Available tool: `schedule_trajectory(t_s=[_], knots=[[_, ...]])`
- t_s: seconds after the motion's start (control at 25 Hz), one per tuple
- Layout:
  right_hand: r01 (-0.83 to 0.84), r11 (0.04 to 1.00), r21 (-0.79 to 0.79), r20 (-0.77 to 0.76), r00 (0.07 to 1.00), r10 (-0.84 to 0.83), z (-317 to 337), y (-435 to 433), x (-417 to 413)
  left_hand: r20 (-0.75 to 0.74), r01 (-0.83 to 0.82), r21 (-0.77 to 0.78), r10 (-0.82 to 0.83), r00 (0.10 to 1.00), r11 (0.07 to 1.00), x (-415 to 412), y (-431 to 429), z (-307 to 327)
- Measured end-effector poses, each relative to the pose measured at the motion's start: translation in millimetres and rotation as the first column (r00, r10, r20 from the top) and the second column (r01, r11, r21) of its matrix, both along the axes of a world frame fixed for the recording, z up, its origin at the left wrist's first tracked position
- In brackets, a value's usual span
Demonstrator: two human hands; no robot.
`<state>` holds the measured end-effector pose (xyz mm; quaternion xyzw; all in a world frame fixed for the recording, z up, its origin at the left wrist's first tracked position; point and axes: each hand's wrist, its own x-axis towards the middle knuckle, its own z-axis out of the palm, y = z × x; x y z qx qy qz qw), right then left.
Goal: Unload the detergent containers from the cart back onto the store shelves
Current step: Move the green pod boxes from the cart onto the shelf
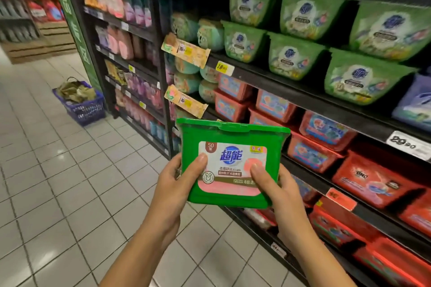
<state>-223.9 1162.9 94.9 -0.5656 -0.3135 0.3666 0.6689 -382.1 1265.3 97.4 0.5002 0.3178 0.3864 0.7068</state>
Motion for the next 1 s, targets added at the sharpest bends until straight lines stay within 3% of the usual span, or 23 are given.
schedule_trajectory(t_s=[0.32, 0.64, 0.84, 1.0], knots=[[0.235, 0.967, 0.098, -0.002, 0.972, -0.236, 25, 121, 45, 0.057, 0.230, 0.077, -0.235, 0.970, 0.970, 72, 154, 29], [0.480, 0.851, 0.212, 0.025, 0.868, -0.496, 74, 189, 86, 0.115, 0.492, 0.243, -0.528, 0.841, 0.836, 152, 253, 89], [0.515, 0.813, 0.273, 0.172, 0.805, -0.568, 126, 190, 122, 0.169, 0.540, 0.353, -0.619, 0.767, 0.765, 205, 269, 136], [0.516, 0.791, 0.328, 0.274, 0.749, -0.603, 171, 181, 154, 0.228, 0.481, 0.495, -0.643, 0.731, 0.723, 245, 260, 176]])
